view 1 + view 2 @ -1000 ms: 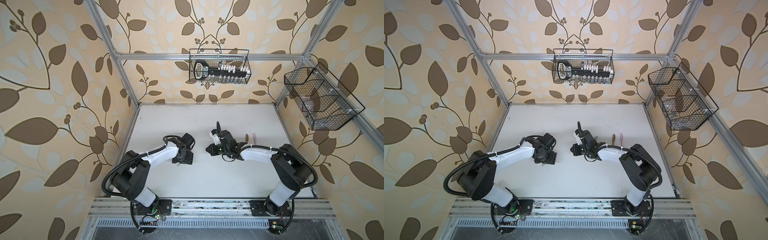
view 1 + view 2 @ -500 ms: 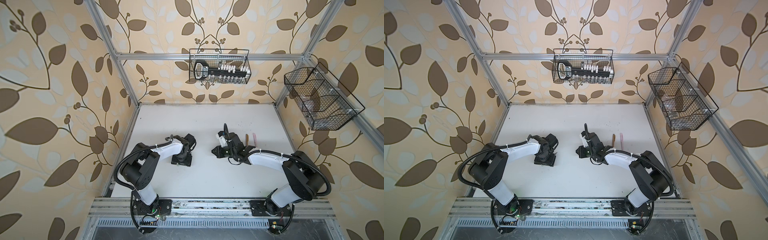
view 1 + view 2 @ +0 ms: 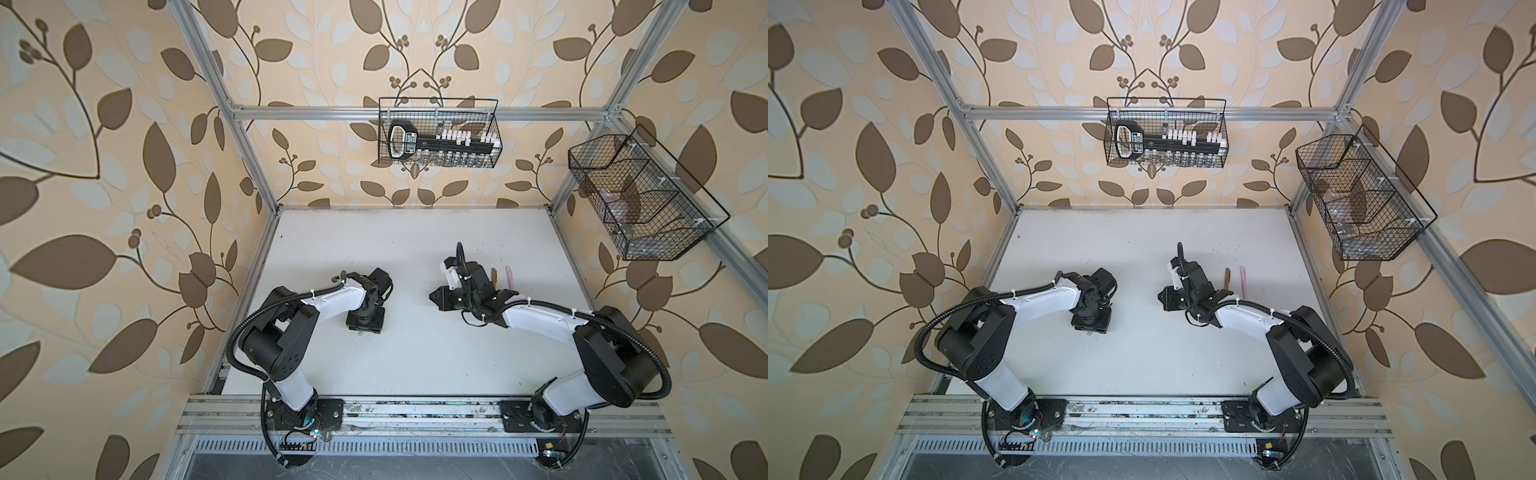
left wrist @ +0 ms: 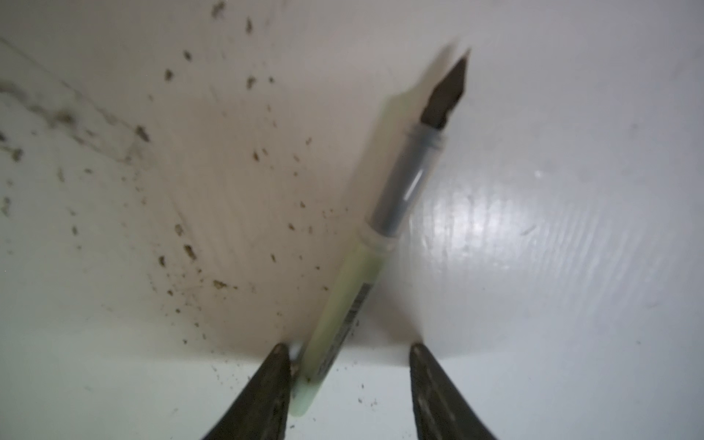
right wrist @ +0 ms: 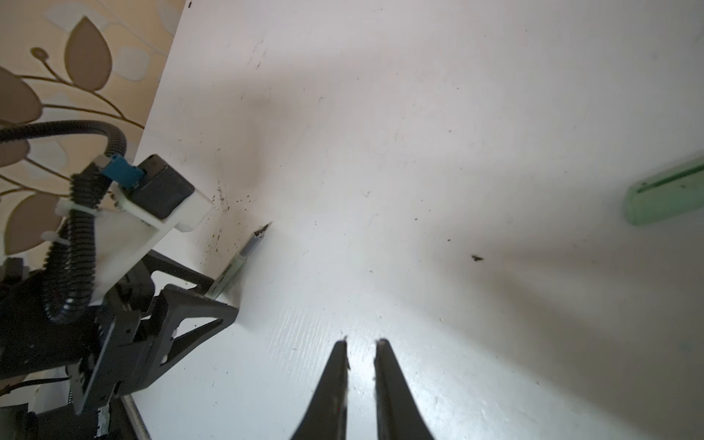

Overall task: Insert pens into pen caps
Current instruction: Pick up a pen from the center of the table.

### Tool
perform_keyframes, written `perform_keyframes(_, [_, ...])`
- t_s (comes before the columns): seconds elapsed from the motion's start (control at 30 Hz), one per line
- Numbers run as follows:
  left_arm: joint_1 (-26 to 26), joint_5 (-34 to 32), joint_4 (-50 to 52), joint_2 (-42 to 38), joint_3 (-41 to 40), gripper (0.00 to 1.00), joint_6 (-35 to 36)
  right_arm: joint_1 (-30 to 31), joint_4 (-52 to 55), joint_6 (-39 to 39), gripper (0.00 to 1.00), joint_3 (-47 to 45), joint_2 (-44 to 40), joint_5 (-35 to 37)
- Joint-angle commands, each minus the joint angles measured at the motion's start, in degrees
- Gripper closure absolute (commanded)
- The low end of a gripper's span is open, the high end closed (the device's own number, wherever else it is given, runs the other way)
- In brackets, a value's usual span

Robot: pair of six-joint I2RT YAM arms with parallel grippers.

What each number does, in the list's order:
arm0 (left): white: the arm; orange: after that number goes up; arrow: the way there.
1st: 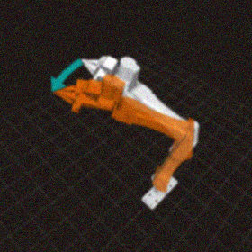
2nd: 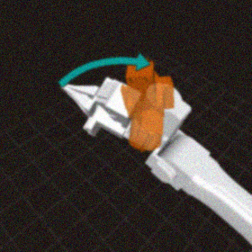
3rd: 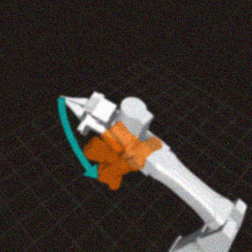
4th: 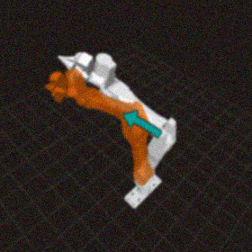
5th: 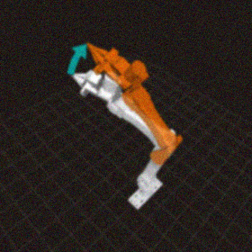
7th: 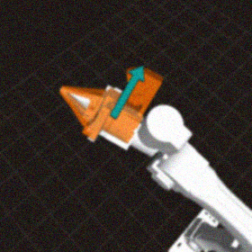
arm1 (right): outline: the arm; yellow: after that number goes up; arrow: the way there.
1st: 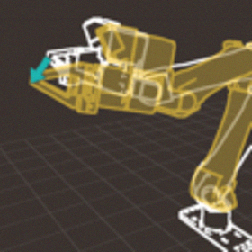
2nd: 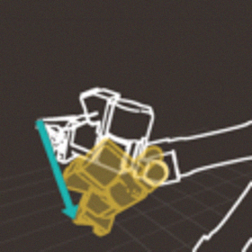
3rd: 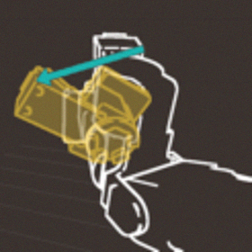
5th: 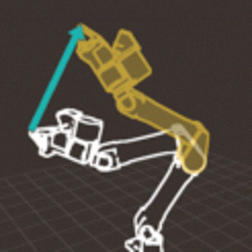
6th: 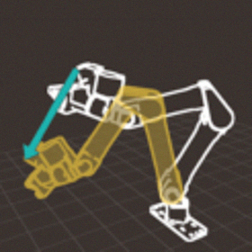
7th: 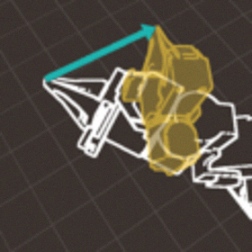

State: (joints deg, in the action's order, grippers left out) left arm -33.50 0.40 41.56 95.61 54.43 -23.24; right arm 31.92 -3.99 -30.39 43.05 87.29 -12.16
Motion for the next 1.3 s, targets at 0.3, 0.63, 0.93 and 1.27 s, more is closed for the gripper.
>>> perform_keyframes(0.3, [-3.06, -5.12, 1.24, -0.09, -1.00, 0.74, -1.79, -0.46, 3.85, 1.65, 0.77, -0.60, 0.33, 1.68])
perform_keyframes(0.63, [-4.12, -7.64, -1.08, -5.13, -3.14, 0.88, -0.77, -4.81, 5.34, 2.33, 0.56, -3.12, -5.84, 4.43])
perform_keyframes(0.93, [-4.38, -6.92, -4.80, -6.14, -3.32, 0.96, 0.00, -10.50, 7.35, 3.92, 0.54, -4.13, -8.89, 3.67])
perform_keyframes(1.27, [-10.67, -1.36, -11.40, -12.62, -1.49, 0.92, 7.76, -15.36, 11.33, 7.72, 0.52, 2.01, -0.71, 6.45])
